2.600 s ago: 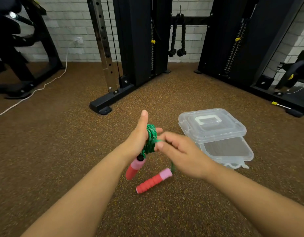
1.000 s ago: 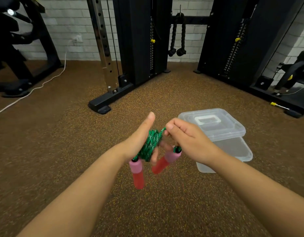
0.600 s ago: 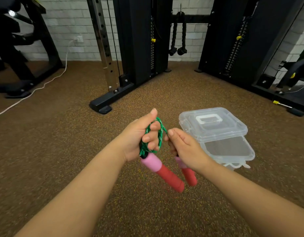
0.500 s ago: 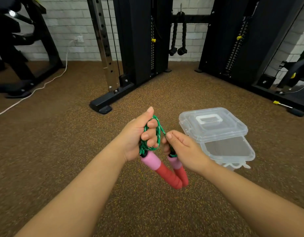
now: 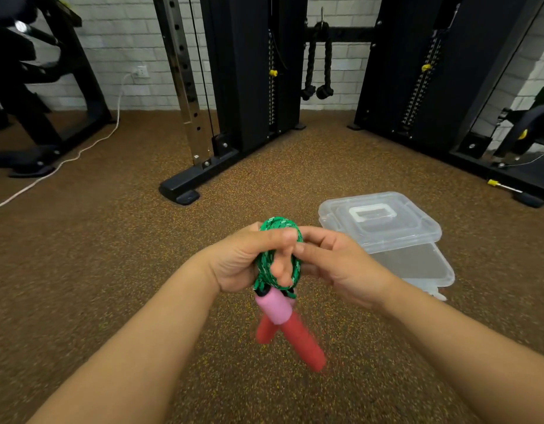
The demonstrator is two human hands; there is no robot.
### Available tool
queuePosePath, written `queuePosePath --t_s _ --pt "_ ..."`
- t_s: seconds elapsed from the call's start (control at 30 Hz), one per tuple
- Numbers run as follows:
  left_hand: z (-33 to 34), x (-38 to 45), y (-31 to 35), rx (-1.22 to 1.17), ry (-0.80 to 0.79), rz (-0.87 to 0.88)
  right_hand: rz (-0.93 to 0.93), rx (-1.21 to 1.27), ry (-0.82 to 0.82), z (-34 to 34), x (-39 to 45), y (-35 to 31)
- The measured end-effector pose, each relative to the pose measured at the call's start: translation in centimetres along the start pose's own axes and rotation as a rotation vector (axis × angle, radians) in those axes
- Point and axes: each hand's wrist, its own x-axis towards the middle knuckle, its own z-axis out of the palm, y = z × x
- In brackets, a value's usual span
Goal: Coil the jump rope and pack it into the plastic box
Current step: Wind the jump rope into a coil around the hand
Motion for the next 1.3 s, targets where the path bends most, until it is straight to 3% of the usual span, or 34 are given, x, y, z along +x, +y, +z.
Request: queuePosePath --t_s 0.1,0.4,0.6,0.67,0.77,0.97,1.03,1.13,1.2,1.3 --pt "-0.2 -0.2 0.1 -0.035 -0.086 -0.059 0.019 -0.028 0.005 -0.6 -0.1 -0.2" --pt "1.4 0.4 0.6 0.124 0.013 0.008 -0.126 -0.409 0.062 -0.9 -0.5 -1.1" --pt "1.8 0.7 0.2 0.105 0.043 -0.027 -0.031 -0.073 0.090 -2.1 -1.1 -1.1" --pt "2.2 0.9 0.1 0.091 0.075 -0.031 -0.020 -0.064 0.090 -2.3 -1.2 -1.2" --pt "2.7 1.5 -0.2 0.124 0.174 -0.005 -0.057 -0.247 0.106 -2.5 -0.8 -1.6" --pt "3.6 1.8 -0.3 0.203 0.295 0.008 -0.103 -0.336 0.026 -2.4 -0.5 -1.1" --pt "3.7 1.9 -0.1 0.293 0.314 0.003 -0.143 -0.540 0.046 -2.7 -0.7 -1.3" --pt "4.0 1.8 0.1 0.632 0.339 -0.027 -0.249 -0.870 0.106 -3.2 -0.9 -1.2" --pt "4.5 1.8 -0.2 0.766 0.319 -0.049 -0.284 -0.908 0.127 -3.2 -1.1 -1.2" --pt "4.8 2.1 -0.6 0.704 0.334 -0.060 -0.302 -0.888 0.119 -3.5 -1.4 -0.9"
